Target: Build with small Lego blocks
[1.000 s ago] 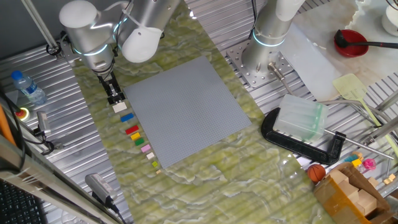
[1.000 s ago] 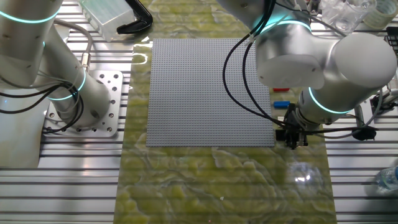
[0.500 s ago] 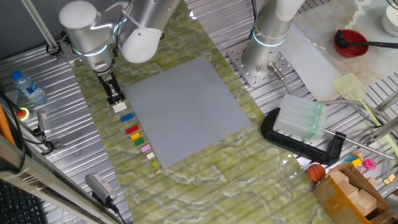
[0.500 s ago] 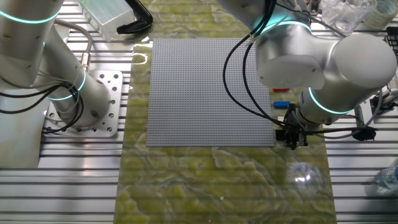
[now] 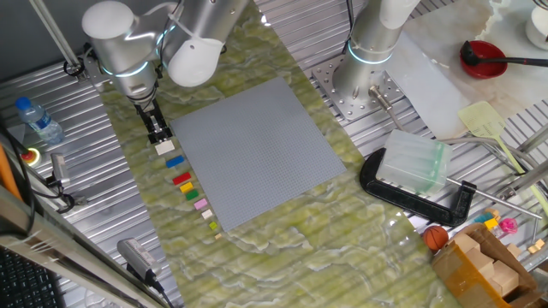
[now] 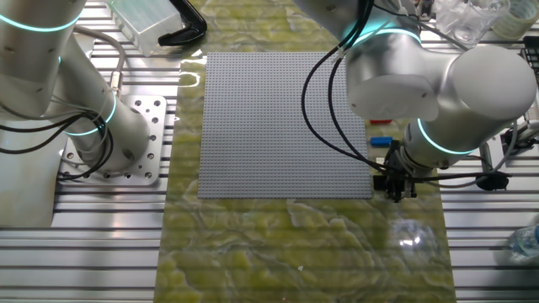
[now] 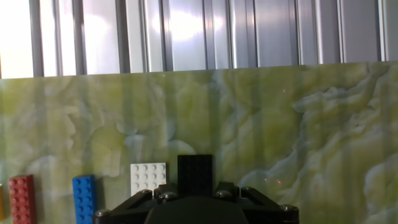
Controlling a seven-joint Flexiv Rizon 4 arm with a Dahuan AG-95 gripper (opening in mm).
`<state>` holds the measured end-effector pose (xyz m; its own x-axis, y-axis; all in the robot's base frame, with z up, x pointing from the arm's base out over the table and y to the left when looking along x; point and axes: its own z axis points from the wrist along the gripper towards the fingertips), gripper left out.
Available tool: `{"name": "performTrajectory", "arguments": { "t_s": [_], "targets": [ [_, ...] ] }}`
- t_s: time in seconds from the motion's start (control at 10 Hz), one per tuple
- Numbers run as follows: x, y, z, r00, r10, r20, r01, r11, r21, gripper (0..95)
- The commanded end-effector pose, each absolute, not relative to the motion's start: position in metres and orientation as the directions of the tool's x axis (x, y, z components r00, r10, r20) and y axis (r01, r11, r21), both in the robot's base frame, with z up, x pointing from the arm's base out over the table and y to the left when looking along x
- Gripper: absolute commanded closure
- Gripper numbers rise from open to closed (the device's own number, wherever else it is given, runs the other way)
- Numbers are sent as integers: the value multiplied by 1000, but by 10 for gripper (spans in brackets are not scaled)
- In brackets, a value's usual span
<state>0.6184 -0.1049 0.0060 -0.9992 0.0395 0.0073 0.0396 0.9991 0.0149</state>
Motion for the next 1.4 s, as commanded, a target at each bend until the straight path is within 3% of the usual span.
{"name": "performTrajectory", "arguments": {
  "t_s": [0.1,1.1,1.2,1.4],
  "targets": [
    [618,-105,5,-999,42,7,42,999,15,570],
    [618,-105,5,-999,44,7,44,999,17,570],
    [618,-105,5,-999,48,8,48,999,17,760],
    [618,-105,5,-999,49,9,49,999,10,760]
  ]
}}
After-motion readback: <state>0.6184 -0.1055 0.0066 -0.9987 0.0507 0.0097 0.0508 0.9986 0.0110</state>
